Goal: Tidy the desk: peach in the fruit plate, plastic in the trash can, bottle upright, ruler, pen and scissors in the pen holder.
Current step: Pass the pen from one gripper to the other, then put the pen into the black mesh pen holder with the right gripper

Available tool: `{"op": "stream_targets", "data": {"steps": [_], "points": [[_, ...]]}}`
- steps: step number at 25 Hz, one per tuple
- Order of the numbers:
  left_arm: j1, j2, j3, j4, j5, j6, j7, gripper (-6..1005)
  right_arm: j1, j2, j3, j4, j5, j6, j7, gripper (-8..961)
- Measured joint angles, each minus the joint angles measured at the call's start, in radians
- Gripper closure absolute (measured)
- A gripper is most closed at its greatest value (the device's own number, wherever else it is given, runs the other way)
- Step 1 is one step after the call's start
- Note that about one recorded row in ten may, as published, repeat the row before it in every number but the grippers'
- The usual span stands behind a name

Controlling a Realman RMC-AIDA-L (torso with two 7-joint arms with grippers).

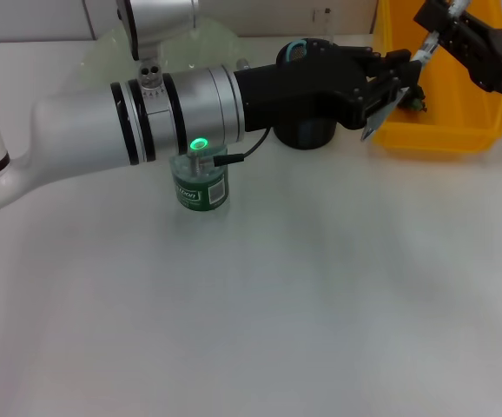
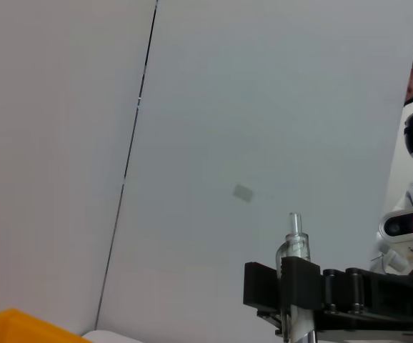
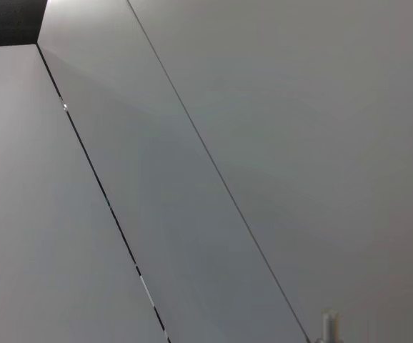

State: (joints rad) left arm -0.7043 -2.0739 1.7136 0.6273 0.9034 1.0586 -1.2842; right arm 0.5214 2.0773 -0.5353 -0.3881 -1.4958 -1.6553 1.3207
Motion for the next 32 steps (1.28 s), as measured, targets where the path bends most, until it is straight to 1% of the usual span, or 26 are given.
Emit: {"op": "stream_targets", "data": {"steps": [20, 25, 26, 28, 29, 30, 32], "points": [[0.009, -0.002, -0.005, 0.001, -0.005, -0.002, 0.016, 873, -0.004, 0.001, 0.012, 0.0, 0.009, -0.003, 0.005, 744], [0.03, -0.002, -0.013, 0.01, -0.008, 0.006, 0.022, 735, -0.007, 0.001, 0.012, -0.005, 0.017, -0.004, 0.002, 735], [0.052, -0.001, -0.034, 0.022, -0.01, 0.034, 0.025, 707, -0.009, 0.001, 0.014, -0.009, 0.02, -0.004, 0.001, 734], [0.073, 0.0, -0.053, 0.031, -0.011, 0.065, 0.027, 508, -0.014, 0.0, 0.028, -0.023, 0.023, -0.002, -0.002, 730], [0.087, 0.0, -0.068, 0.033, -0.011, 0.097, 0.034, 465, -0.016, 0.0, 0.042, -0.03, 0.023, 0.0, -0.006, 728], [0.087, 0.0, -0.068, 0.033, -0.011, 0.097, 0.034, 423, -0.017, -0.001, 0.058, -0.034, 0.023, 0.002, -0.009, 726], [0.144, 0.004, -0.122, 0.029, -0.009, 0.23, 0.071, 338, -0.014, -0.005, 0.095, -0.041, 0.023, 0.004, -0.019, 723]]}}
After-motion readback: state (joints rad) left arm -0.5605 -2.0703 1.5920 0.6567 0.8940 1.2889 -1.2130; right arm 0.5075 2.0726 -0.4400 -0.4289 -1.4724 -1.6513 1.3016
